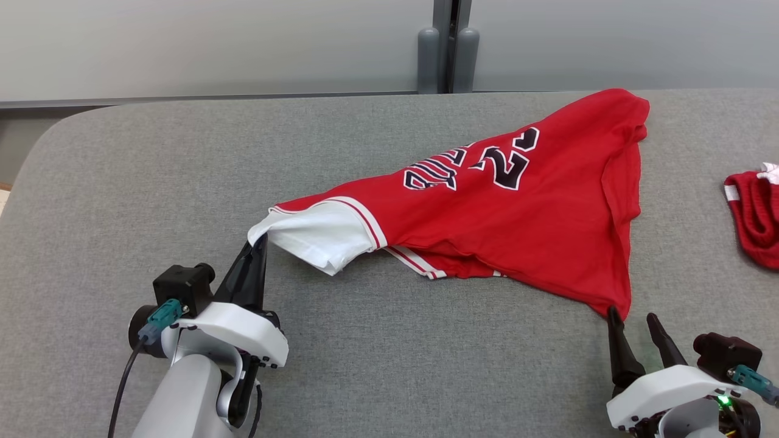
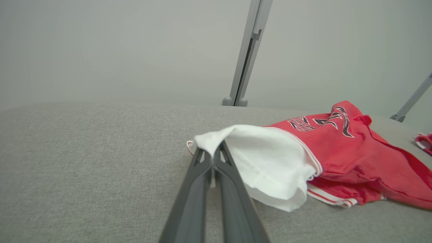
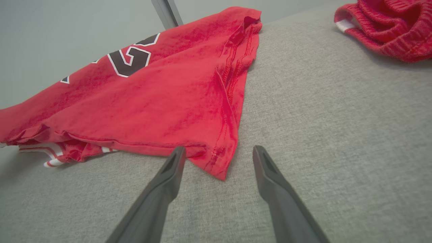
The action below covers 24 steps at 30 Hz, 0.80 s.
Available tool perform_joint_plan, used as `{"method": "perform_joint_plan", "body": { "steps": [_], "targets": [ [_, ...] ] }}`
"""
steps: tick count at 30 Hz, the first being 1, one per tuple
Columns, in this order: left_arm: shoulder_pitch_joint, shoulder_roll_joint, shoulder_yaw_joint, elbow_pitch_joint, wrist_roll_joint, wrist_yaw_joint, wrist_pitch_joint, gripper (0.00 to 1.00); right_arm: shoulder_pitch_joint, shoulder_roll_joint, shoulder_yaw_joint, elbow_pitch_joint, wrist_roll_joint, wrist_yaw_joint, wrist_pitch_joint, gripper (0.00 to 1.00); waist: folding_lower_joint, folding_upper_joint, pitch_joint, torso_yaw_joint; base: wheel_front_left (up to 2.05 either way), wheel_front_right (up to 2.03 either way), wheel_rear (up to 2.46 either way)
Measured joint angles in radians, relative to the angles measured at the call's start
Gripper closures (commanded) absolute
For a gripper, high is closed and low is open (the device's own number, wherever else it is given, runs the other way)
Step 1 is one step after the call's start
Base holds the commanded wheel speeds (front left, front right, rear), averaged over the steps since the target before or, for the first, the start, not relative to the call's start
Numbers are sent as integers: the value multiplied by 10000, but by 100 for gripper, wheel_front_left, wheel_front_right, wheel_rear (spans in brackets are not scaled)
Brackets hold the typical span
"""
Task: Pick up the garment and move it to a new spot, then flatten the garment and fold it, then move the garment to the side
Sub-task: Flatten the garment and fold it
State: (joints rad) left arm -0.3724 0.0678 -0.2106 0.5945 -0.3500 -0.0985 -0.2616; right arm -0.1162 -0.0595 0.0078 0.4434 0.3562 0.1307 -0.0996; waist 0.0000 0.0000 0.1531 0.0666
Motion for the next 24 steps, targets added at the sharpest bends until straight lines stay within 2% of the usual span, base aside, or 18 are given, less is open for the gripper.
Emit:
{"method": "perform_joint_plan", "body": {
  "steps": [6, 13, 14, 16, 17, 24],
  "targets": [
    [256, -75, 130, -506, 150, 105, 0, 100, -347, 69, -36, 573, 462, 0, 209, 0, 0, 0, -55, 170, 0, 0, 0],
    [365, -119, 111, -575, 199, 102, 0, 100, -596, 84, -29, 1083, 48, 0, 102, 0, 0, 0, 27, 311, 0, 0, 0],
    [365, -123, 117, -579, 236, 102, 0, 100, -637, 86, -25, 1147, 21, 0, 82, 18, 0, 0, 43, 325, 0, 0, 0],
    [365, -127, 125, -577, 261, 100, 0, 100, -709, 84, -12, 1198, -38, 0, 58, 96, 0, 0, 73, 345, 0, 0, 0],
    [365, -128, 127, -575, 284, 100, 0, 100, -723, 84, 29, 1202, -92, 0, 12, 100, 0, 0, 84, 352, 0, 0, 0],
    [365, -153, 232, -564, 332, 100, 0, 100, -785, -410, 489, 984, -792, 0, -539, 100, 0, 0, 79, 346, 0, 0, 0]
  ]
}}
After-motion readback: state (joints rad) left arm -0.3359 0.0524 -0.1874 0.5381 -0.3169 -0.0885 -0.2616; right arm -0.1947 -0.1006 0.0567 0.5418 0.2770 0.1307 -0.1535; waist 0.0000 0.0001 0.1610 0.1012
